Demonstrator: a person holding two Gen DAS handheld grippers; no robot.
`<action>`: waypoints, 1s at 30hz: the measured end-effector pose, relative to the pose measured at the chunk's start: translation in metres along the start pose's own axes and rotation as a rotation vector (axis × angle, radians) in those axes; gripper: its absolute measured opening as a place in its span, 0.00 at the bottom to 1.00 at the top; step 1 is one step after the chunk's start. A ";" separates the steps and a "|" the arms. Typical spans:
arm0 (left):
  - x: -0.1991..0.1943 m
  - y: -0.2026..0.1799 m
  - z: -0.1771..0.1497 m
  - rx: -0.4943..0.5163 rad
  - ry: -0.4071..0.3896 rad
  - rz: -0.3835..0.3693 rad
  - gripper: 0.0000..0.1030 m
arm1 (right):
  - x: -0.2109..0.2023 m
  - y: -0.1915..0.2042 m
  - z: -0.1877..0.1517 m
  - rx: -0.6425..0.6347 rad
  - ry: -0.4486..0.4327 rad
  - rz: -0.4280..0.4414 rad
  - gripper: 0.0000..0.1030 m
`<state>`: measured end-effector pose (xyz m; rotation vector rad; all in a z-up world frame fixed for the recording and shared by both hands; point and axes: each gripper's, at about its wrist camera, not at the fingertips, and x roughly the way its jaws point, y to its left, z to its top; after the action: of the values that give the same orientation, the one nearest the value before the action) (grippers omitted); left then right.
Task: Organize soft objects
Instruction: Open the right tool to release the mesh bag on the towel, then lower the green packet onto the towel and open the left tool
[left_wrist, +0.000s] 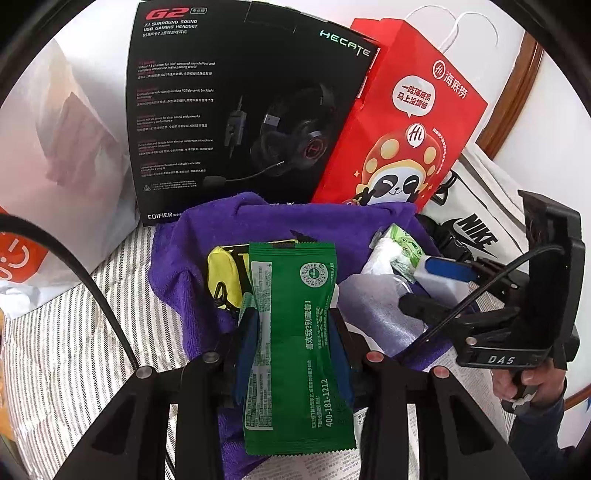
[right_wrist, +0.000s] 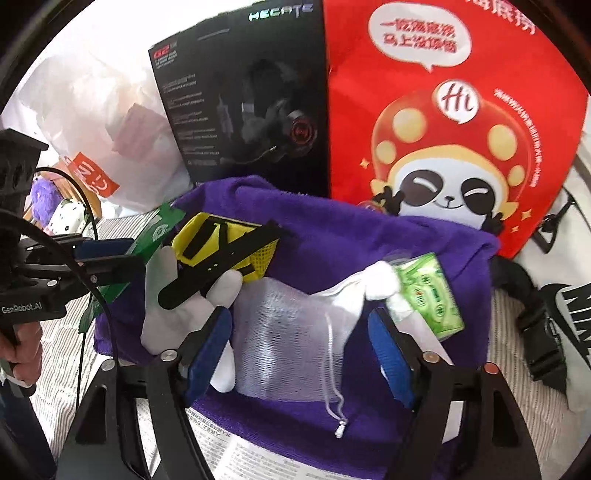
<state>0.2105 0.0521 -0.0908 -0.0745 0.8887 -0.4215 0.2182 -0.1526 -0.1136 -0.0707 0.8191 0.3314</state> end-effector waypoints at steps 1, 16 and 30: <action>0.000 0.000 0.000 0.000 0.000 -0.001 0.34 | -0.004 -0.003 0.000 0.008 -0.007 -0.008 0.77; 0.032 -0.004 -0.007 0.000 0.105 0.007 0.36 | -0.034 -0.013 -0.017 0.124 -0.071 0.077 0.82; 0.020 0.003 -0.002 -0.039 0.041 -0.046 0.57 | -0.024 -0.016 0.005 0.197 -0.097 0.315 0.82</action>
<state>0.2206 0.0475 -0.1077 -0.1228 0.9367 -0.4497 0.2118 -0.1729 -0.0936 0.2591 0.7631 0.5442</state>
